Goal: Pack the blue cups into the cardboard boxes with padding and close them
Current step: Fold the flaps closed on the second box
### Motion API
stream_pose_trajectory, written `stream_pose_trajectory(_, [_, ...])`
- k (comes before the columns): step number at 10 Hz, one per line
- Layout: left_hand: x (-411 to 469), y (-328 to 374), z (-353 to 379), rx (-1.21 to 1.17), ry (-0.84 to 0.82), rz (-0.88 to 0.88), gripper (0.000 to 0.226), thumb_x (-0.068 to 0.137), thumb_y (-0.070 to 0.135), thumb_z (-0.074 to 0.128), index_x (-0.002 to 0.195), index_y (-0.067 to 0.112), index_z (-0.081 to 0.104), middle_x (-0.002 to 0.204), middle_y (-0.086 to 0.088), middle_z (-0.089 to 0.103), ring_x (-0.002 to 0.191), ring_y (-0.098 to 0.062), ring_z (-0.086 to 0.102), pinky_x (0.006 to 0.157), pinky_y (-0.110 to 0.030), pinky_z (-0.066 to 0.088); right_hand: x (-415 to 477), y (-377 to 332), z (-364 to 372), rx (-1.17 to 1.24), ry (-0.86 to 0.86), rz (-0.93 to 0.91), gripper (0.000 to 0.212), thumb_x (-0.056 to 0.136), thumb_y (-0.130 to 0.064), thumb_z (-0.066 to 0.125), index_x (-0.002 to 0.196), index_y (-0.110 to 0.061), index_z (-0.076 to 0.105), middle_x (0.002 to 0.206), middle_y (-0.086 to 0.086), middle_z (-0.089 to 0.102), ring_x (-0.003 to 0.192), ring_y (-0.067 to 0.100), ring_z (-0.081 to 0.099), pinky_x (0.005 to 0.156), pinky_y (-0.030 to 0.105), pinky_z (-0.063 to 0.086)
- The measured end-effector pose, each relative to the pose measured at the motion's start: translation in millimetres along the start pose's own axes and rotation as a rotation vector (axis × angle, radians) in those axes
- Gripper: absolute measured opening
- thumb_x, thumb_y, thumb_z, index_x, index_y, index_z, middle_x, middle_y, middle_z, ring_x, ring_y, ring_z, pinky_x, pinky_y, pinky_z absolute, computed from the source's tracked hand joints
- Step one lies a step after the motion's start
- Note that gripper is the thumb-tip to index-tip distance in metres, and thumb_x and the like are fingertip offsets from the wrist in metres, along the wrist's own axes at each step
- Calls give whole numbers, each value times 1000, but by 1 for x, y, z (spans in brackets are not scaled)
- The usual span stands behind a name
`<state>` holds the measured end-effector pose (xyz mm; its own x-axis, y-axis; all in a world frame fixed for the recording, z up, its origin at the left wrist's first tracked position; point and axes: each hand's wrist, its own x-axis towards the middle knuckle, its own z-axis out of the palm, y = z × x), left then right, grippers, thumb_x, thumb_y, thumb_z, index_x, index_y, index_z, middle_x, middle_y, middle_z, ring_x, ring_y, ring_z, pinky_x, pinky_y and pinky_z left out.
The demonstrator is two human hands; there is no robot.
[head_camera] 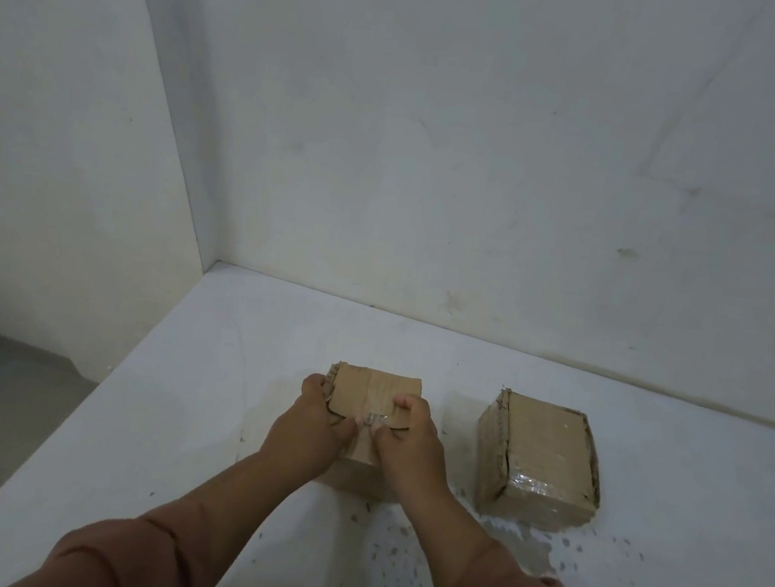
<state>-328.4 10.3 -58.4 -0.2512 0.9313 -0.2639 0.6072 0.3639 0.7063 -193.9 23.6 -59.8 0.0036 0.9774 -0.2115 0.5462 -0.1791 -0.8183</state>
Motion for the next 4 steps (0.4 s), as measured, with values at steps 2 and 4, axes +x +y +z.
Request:
stream_pose_trajectory(2, [16,20,11,4,-46,37,63,86,38,61,133,15,26,121,-7,57,93,-25,60,76,-34,49,15,5,-21,-1,17,22,36,90,-19,51,125,-27,46,129,2,51,94,14,49,74,22,36])
stream_pose_trajectory(4, [20,28,8,-9,-77,47,55,91,26,49,138,12,24,101,-2,56,76,-17,57,66,-31,47,17,6,-49,-56,-101,32,44,91,-9,40,130,-29,47,132,4,52,110,21,55,78,24,46])
